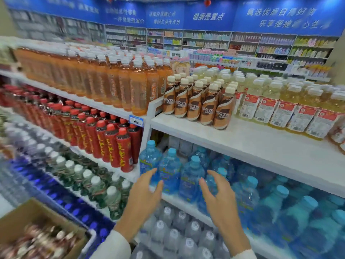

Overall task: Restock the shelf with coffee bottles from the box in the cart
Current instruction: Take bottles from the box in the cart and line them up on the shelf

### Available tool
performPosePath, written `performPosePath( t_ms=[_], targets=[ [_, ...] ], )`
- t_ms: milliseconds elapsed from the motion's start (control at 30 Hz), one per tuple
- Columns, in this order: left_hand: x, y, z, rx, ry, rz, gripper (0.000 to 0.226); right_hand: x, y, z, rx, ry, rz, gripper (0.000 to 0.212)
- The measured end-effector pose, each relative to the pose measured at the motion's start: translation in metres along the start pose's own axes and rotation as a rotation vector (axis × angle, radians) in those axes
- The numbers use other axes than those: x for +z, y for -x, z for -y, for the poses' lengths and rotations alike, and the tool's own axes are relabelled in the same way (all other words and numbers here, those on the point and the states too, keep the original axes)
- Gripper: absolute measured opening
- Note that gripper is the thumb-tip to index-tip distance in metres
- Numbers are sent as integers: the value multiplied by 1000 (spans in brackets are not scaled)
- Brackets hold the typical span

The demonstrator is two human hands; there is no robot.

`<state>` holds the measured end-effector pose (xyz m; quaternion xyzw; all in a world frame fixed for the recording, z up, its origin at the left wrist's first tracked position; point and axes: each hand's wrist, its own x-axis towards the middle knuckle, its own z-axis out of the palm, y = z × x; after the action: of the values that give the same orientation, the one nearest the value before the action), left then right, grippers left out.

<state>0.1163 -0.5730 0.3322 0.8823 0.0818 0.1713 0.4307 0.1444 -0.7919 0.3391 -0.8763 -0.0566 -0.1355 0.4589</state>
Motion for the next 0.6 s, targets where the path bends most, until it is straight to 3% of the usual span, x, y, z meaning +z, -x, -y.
performPosePath(
  t_ms=[200, 367, 600],
  targets=[
    [-47, 88, 84, -309, -9, -65, 48, 83, 70, -1, 110, -67, 269, 32],
    [-95, 145, 147, -502, -28, -155, 41, 155, 111, 16, 157, -121, 575, 40],
    [-156, 195, 215, -706, -13, -275, 37, 260, 151, 46, 184, -77, 769, 34]
  ],
)
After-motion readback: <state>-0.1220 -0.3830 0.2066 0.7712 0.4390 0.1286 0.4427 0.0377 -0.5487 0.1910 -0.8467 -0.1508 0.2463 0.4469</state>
